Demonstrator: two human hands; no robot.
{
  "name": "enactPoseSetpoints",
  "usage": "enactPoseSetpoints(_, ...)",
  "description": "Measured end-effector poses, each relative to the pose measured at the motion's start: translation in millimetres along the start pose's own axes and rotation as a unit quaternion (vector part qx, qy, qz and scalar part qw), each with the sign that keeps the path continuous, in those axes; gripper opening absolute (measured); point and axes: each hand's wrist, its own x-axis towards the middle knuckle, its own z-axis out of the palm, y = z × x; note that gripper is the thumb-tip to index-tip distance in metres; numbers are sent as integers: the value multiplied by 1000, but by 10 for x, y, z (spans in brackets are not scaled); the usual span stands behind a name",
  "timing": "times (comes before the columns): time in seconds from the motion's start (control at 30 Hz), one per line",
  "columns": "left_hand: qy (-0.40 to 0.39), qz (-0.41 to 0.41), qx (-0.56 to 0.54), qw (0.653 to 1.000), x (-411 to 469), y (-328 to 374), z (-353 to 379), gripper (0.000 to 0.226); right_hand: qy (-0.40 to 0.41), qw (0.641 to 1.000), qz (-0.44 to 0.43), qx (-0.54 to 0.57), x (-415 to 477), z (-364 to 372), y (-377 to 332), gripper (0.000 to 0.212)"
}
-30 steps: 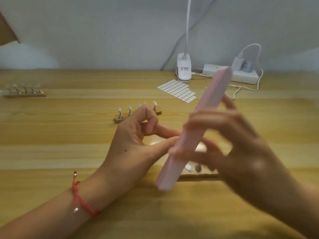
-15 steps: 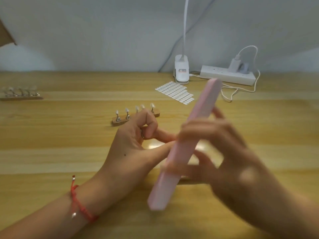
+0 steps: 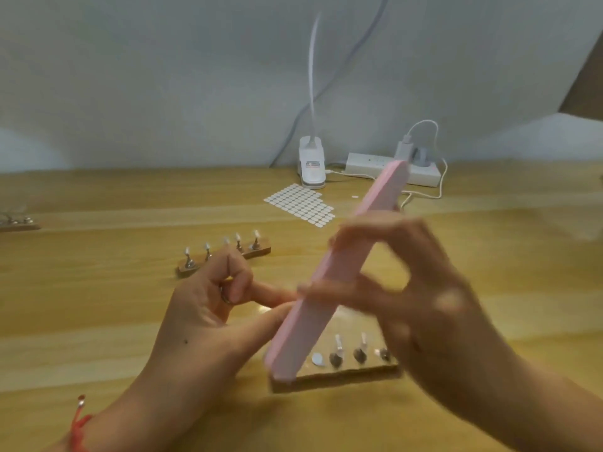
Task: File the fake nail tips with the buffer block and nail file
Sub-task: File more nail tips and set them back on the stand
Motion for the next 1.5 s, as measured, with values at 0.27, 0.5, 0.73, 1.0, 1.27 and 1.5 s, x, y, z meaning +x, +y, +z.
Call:
enactPoseSetpoints(0.27,2,0,-8,1000,5,53,11,47,2,998,-14,-57,35,-35,36,29)
enactPoseSetpoints(0.5,8,-5,-26,1000,10,23,15,44,-27,998,-56,-28,-8,39,-44,28)
enactPoseSetpoints(0.73,10,-14,-55,998,-4,7,40,45,-42,995,-89,-28,-75,154,-164,29)
enactPoseSetpoints(1.0,13,-8,-54,998,4,-22,33,44,-37,995,-96,-2,-115,207,-167,17)
enactPoseSetpoints(1.27,4,-15,-62,998,-12,-17,20,44,-68,994,-84,19,-137,223,-204,14)
enactPoseSetpoints(1.5,12,-23,-53,998,-15,-19,3,51,-69,995,-38,55,-140,233,-197,18)
